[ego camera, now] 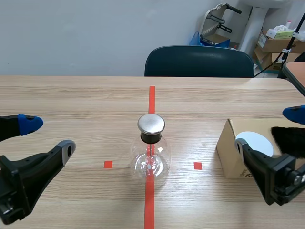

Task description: Do the electroscope experiment

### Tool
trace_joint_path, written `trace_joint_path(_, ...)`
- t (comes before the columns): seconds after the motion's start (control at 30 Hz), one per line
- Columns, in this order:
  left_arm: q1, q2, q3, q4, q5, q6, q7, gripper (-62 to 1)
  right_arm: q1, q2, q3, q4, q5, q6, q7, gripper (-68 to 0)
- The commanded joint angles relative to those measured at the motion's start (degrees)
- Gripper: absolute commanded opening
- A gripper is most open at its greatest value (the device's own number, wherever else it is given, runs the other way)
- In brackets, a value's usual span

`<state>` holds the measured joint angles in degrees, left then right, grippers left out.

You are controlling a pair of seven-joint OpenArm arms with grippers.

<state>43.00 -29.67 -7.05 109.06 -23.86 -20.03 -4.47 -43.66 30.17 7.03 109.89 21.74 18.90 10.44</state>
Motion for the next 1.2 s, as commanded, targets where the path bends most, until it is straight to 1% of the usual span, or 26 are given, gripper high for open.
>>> trace_joint_path(0.0, 0.13, 0.42, -0.07, 0.35, -0.35, 0.83, -0.35, -11.8, 0.76, 0.61, 0.57, 0.83, 0.35, 0.02, -0.48, 0.4)
trace_joint_path(0.27, 0.13, 0.42, -0.07, 0.35, -0.35, 0.83, -0.35, -11.8, 0.79, 0.61, 0.57, 0.83, 0.28, 0.0, -0.48, 0.4)
trace_joint_path(0.37, 0.13, 0.42, -0.07, 0.35, -0.35, 0.83, -0.35, -11.8, 0.79, 0.61, 0.57, 0.83, -0.55, 0.0, -0.46, 0.4)
trace_joint_path(0.47, 0.13, 0.42, -0.07, 0.35, -0.35, 0.83, -0.35, -11.8, 0.79, 0.61, 0.57, 0.83, -0.57, 0.48, -0.46, 0.4)
trace_joint_path(0.53, 0.13, 0.42, -0.07, 0.35, -0.35, 0.83, -0.35, -11.8, 0.79, 0.61, 0.57, 0.83, -2.19, 1.05, -0.35, 0.4)
trace_joint_path(0.57, 0.13, 0.42, -0.07, 0.35, -0.35, 0.83, -0.37, -11.8, 0.76, 0.61, 0.57, 0.9, -3.96, 2.34, 0.2, 0.4)
trace_joint_path(0.63, 0.13, 0.39, -0.07, 0.35, -0.35, 0.83, -0.37, -11.8, 0.15, 0.61, 0.39, 1.62, -9.22, 5.01, 1.66, 0.4)
trace_joint_path(0.7, 0.13, 0.17, -0.04, 0.35, -0.35, 0.81, -0.37, -11.8, -1.75, 0.61, 0.37, 2.97, -15.91, 5.84, 3.61, 0.4)
trace_joint_path(0.73, 0.13, 0.04, -0.04, 0.35, -0.35, 0.81, -0.35, -11.8, -3.08, 0.61, 0.37, 3.74, -19.91, 5.84, 4.83, 0.4)
trace_joint_path(0.8, 0.13, -0.09, -0.04, 0.35, -0.35, 0.81, -0.09, -11.8, -6.36, 0.59, 0.37, 5.11, -29.44, 5.49, 8.22, 0.4)
trace_joint_path(0.83, 0.13, -0.11, -0.04, 0.35, -0.35, 0.81, 0.04, -11.8, -8.28, 0.59, 0.35, 5.64, -34.64, 4.35, 10.27, 0.4)
trace_joint_path(0.87, 0.13, -0.39, -0.04, 0.35, -0.35, 0.81, 0.04, -11.8, -10.43, 0.59, 0.15, 5.95, -39.98, 2.51, 12.24, 0.4)
trace_joint_path(0.93, 0.13, -1.86, 0.22, 0.35, -0.35, 0.76, 0.04, -11.8, -14.45, 0.55, -0.66, 5.99, -50.95, -3.67, 15.1, 0.4)
trace_joint_path(1.0, 0.07, -3.87, 1.09, 0.35, -0.35, 0.79, -0.09, -11.8, -18.14, 0.26, -1.49, 5.38, -60.74, -11.41, 15.93, 0.4)
trace_joint_path(1.03, -0.07, -5.03, 1.75, 0.35, -0.35, 0.79, -0.26, -11.8, -19.52, -0.24, -1.64, 4.63, -64.98, -16.09, 16.41, 0.4)
trace_joint_path(1.1, -0.68, -7.5, 3.3, 0.35, -0.37, 0.76, -0.63, -11.8, -20.5, -1.38, -1.97, 2.32, -71.47, -25.55, 17.16, 0.4)
trace_joint_path(1.17, -1.4, -10.08, 5.14, 0.35, -0.37, 0.79, -0.68, -11.8, -19.74, -2.29, -2.38, -1.01, -75.95, -33.09, 17.4, 0.4)
